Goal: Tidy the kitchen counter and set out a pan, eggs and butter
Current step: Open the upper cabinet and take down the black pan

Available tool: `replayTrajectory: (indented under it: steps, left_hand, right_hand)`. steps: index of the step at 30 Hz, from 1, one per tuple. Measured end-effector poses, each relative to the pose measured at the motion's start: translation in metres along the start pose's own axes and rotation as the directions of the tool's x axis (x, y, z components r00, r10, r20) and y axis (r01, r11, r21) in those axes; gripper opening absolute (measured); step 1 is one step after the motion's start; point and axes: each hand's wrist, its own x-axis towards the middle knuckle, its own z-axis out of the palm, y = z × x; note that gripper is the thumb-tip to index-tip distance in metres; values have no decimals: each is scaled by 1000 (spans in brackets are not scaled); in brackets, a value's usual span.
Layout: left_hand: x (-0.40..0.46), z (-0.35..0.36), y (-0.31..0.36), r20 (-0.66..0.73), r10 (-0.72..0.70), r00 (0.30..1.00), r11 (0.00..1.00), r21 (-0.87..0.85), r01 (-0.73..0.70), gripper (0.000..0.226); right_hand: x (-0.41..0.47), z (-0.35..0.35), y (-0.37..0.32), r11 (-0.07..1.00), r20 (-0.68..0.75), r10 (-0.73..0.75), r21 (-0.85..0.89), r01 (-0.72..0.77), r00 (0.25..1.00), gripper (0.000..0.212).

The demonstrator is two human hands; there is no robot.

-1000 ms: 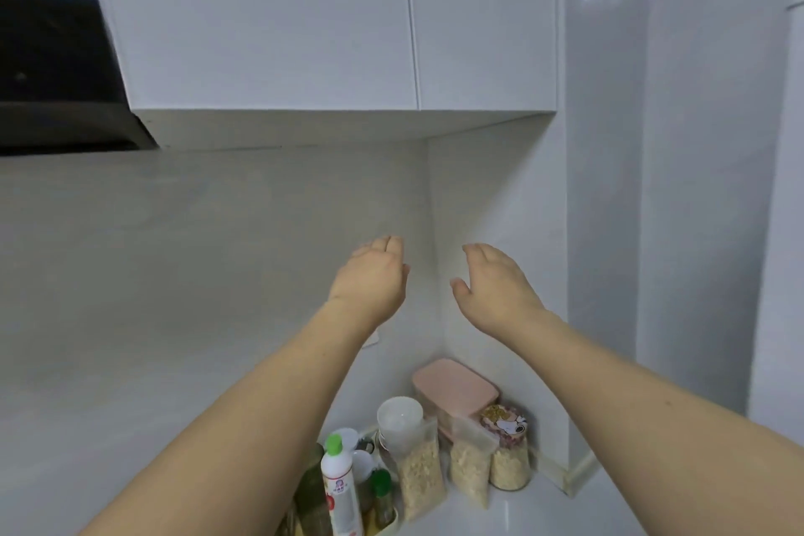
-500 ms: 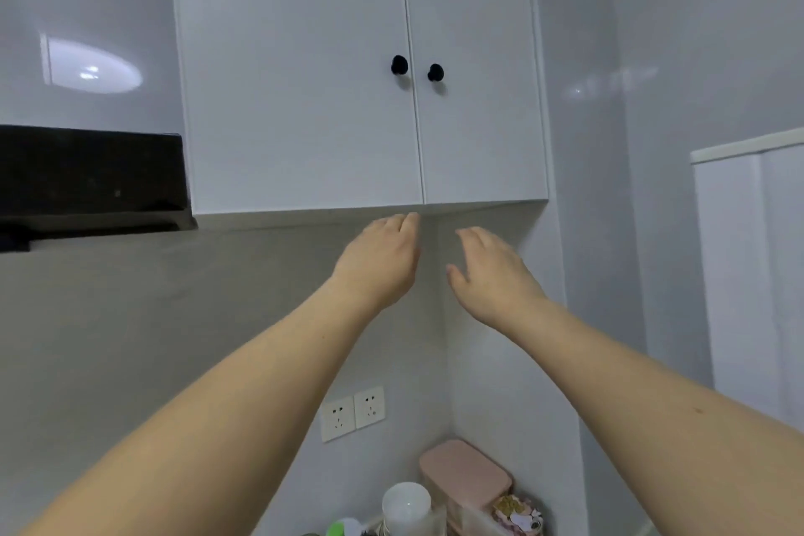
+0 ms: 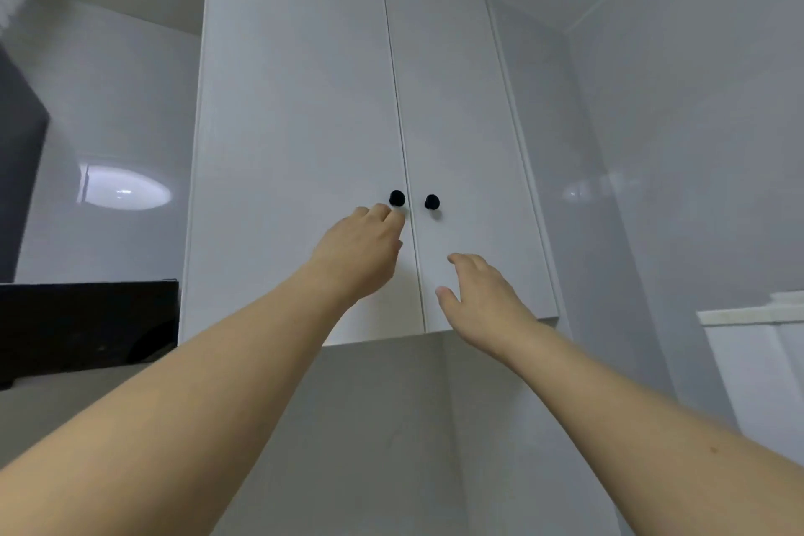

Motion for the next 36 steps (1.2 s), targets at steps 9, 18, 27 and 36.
replayTrajectory:
  steps: [9, 18, 27, 36]
  left_hand:
    - [60, 8, -21, 42, -24, 999, 999, -40, 26, 32]
    - [94, 25, -21, 120, 6, 993, 1000, 15, -8, 24]
    - [100, 16, -6, 52, -23, 998, 999, 41, 21, 19]
    - [79, -51, 26, -50, -29, 998, 1000, -8, 28, 16]
  right_hand:
    - [46, 6, 5, 996, 65, 7, 88, -13, 998, 52]
    - [58, 38, 24, 963, 118, 55, 254, -84, 991, 52]
    - [53, 33, 19, 845, 200, 155, 481, -234, 968, 30]
    - [28, -7, -5, 609, 235, 221, 725, -322, 947, 29]
